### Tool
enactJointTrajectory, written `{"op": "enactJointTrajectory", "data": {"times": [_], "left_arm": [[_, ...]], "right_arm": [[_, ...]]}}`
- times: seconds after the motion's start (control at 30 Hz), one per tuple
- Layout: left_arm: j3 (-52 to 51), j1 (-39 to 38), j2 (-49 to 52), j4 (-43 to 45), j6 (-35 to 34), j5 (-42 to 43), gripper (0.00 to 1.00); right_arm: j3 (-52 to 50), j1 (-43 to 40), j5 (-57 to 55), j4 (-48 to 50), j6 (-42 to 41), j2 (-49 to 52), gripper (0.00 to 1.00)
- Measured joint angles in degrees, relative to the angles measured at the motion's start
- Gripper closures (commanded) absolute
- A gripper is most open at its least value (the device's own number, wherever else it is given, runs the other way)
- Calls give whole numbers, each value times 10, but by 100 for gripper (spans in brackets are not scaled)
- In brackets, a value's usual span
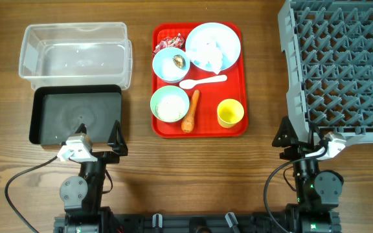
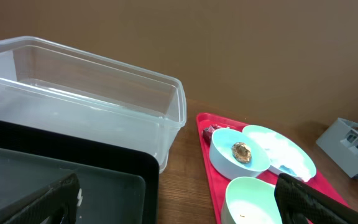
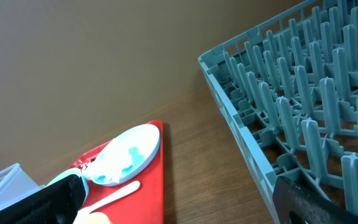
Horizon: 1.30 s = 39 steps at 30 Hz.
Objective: Sort waste into correct bins and load items into the dishwasher rack
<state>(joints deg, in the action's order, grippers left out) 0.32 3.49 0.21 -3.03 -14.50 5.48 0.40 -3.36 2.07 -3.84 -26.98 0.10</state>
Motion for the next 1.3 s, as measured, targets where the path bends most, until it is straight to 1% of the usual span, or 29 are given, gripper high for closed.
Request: {"op": "enactJointTrajectory", "data": {"times": [0.03,0.13,0.5,1.3], "left_arm": [[0,0,0,0,0,0,0],[0,-23,2,-3,0,3,0],[0,-30,3,-3,0,4,0],[0,-30,3,-3,0,4,0]], "right_arm": [[0,0,0,0,0,0,0],[0,0,-17,42,3,5,0],[0,0,-36,42,5,7,0],[0,0,-37,42,5,7,0]]}}
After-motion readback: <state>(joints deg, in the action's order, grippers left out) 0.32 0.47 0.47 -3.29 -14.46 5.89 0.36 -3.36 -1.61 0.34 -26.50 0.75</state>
